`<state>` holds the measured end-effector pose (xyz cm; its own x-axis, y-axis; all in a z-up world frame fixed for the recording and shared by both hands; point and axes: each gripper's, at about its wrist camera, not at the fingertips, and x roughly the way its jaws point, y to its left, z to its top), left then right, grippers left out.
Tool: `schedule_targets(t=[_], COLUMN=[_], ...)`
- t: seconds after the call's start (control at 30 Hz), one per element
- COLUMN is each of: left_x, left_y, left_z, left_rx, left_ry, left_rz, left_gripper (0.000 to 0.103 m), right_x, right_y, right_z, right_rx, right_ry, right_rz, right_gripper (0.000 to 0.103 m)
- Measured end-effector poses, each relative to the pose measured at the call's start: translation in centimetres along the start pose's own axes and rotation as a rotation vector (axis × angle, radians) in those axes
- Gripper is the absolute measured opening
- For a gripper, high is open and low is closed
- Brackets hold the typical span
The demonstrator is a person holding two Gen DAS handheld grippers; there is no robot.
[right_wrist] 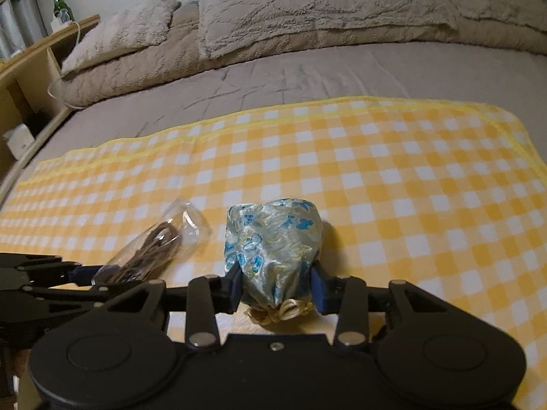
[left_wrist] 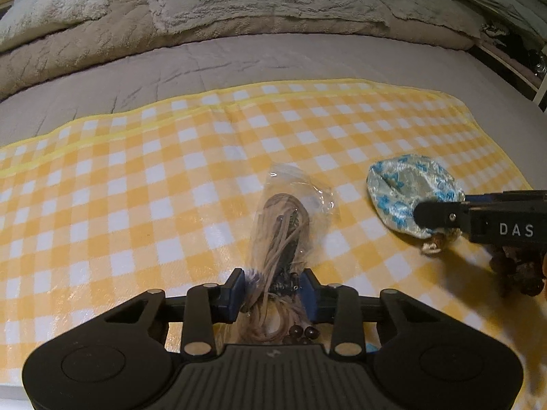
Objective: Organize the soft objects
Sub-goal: 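Grasp the light brown cord bag with the left tool while the right tool grasps the blue floral pouch, then carry both items to the white box and open the left tool over it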
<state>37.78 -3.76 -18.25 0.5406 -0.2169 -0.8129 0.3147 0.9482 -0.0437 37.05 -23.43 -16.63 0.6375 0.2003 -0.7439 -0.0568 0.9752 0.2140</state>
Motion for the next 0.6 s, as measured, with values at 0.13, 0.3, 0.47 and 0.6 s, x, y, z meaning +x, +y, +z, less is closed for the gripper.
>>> schedule_targets(t=[0.13, 0.3, 0.47, 0.6], left_x=[-1.5, -4.4, -8.3, -11.5], left_y=[-0.2, -0.1, -0.1, -0.7], left_z=[0.2, 0.2, 0.0, -0.3], left_rx=[-0.014, -0.07, -0.116, -0.127], left_ry=[-0.033, -0.079, -0.133, -0.166], left_rz=[0.016, 0.022, 0.032, 0.048], left_gripper=[0.037, 0.037, 0.037, 0.037], right_x=[-1.6, -4.1, -7.3, -10.1], right_y=[0.4, 0.8, 1.5, 2.6], right_z=[-0.4, 0.1, 0.2, 0.2], right_rx=[-0.022, 0.006, 0.011, 0.01], right_ry=[-0.018, -0.057, -0.109, -0.14], right_rz=[-0.015, -0.016, 0.006, 0.027], right_gripper=[0.037, 0.035, 0.033, 0.032])
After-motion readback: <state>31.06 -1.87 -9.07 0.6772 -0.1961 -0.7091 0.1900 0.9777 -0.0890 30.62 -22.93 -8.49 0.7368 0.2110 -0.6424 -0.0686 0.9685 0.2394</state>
